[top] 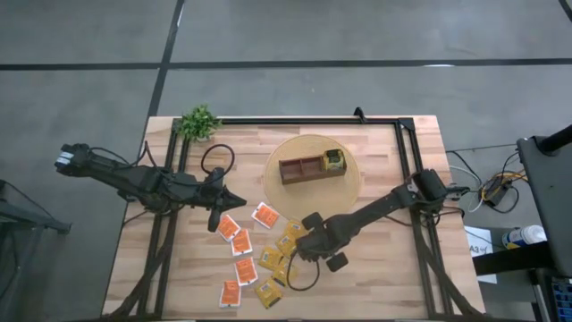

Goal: Pick & Place Tea
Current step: Put the orange tea bag into the middle section of the wooden organizer

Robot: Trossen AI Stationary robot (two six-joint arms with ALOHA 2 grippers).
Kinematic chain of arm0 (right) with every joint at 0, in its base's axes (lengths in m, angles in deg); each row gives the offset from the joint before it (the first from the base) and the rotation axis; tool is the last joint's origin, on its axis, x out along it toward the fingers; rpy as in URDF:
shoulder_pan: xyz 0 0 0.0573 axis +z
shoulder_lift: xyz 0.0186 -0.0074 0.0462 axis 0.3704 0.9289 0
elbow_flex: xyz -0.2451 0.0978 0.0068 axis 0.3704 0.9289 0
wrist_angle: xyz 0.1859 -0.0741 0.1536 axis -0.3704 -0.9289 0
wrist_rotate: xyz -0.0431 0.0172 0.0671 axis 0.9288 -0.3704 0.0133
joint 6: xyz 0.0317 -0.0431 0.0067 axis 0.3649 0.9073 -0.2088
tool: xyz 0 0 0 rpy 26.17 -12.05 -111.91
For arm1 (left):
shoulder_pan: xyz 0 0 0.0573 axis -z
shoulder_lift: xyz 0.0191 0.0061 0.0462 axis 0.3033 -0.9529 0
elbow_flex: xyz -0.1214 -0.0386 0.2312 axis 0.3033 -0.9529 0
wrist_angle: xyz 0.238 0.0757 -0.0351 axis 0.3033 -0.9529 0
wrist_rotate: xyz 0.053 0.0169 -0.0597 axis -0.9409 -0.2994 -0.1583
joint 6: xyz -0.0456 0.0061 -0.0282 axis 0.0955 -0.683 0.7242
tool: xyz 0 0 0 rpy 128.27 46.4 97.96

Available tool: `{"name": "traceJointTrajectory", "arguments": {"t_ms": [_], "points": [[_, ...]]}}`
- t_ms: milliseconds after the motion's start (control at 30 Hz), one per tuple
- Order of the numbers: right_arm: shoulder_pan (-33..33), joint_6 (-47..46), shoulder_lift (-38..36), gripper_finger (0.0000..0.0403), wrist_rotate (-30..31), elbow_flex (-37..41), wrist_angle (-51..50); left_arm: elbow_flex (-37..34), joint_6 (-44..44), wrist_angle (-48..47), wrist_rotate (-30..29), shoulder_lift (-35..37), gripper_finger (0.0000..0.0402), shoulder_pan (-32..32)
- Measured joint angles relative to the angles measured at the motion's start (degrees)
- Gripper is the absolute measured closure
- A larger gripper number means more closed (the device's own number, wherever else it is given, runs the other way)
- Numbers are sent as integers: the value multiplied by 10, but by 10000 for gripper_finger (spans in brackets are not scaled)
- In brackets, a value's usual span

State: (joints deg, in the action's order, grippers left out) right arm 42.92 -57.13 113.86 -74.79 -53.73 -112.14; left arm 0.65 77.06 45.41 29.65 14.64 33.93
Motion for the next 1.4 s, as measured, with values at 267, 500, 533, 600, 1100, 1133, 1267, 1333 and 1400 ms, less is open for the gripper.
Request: {"name": "traceJointTrajectory", "arguments": {"t_ms": [267, 500, 533, 600, 1100, 1133, 1267, 1333, 1400], "points": [[-9, -1, 0, 267, -1, 1, 1, 0, 0, 0, 0, 0, 402, 0], [-8, -40, -5, 234, -2, -5, 0, 0, 0, 0, 0, 0, 402, 0], [-8, -44, -5, 228, -2, -8, 0, 0, 0, 0, 0, 0, 402, 0], [-7, -45, -6, 217, -2, -14, 1, 0, 0, 0, 0, 0, 402, 0], [-2, -71, -6, 197, -17, 3, -12, 0, -1, 0, 0, 0, 402, 0], [-2, -71, -6, 197, -17, 5, -11, 0, 0, 0, 0, 0, 402, 0], [-2, -70, -5, 197, -17, 9, -9, 0, 0, 0, 0, 0, 402, 0], [-2, -69, -1, 198, -17, 13, -7, 0, 0, 0, 0, 0, 402, 0], [-2, -69, 3, 200, -17, 18, -1, 0, 0, 0, 0, 0, 402, 0]]}}
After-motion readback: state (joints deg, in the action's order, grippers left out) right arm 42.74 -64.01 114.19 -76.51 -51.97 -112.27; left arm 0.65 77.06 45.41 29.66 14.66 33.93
